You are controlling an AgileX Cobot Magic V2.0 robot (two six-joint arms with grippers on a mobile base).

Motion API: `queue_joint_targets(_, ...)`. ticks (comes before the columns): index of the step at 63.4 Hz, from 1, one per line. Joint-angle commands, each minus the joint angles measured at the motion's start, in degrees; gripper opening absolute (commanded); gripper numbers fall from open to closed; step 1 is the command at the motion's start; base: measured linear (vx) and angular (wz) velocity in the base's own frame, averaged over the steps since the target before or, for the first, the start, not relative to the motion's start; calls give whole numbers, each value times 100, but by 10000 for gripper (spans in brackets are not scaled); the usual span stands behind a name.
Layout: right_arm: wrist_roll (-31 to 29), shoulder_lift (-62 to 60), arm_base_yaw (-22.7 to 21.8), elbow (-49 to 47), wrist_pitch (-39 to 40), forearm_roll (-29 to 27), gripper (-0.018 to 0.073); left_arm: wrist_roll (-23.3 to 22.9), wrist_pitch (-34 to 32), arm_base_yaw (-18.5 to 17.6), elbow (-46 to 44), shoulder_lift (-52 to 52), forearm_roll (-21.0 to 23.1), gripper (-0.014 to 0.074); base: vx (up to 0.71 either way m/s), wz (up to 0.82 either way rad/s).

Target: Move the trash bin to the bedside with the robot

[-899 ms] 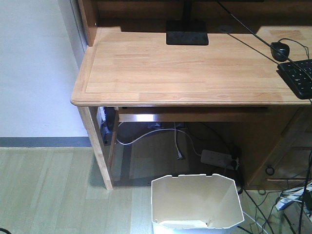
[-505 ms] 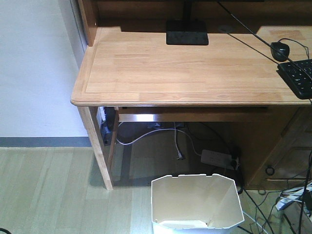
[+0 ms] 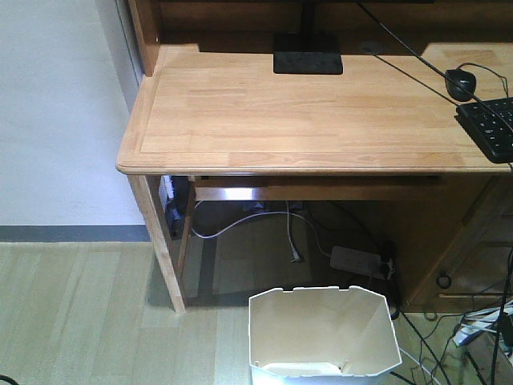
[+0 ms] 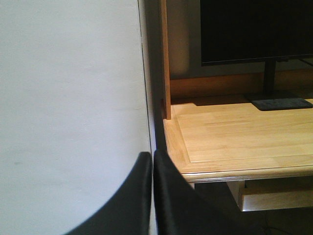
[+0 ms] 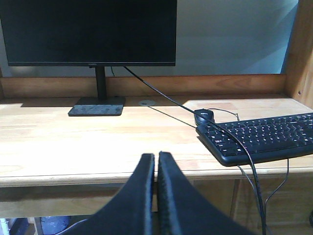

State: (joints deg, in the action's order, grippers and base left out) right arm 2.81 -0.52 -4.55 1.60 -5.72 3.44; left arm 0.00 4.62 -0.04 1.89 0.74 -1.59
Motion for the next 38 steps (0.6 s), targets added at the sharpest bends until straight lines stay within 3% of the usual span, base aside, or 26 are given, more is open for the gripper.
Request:
queue_joint_targets(1, 1, -65, -34, 7, 462, 49, -8, -79, -427, -37, 67, 81, 54, -6, 0, 0)
queue_joint_targets(17, -5, -65, -34, 7, 541, 59, -8, -79, -427, -37, 67, 81, 54, -6, 0, 0)
queue_joint_targets(38, -157, 96, -34, -484, 1255, 97, -8, -79, -427, -37, 67, 81, 54, -6, 0, 0)
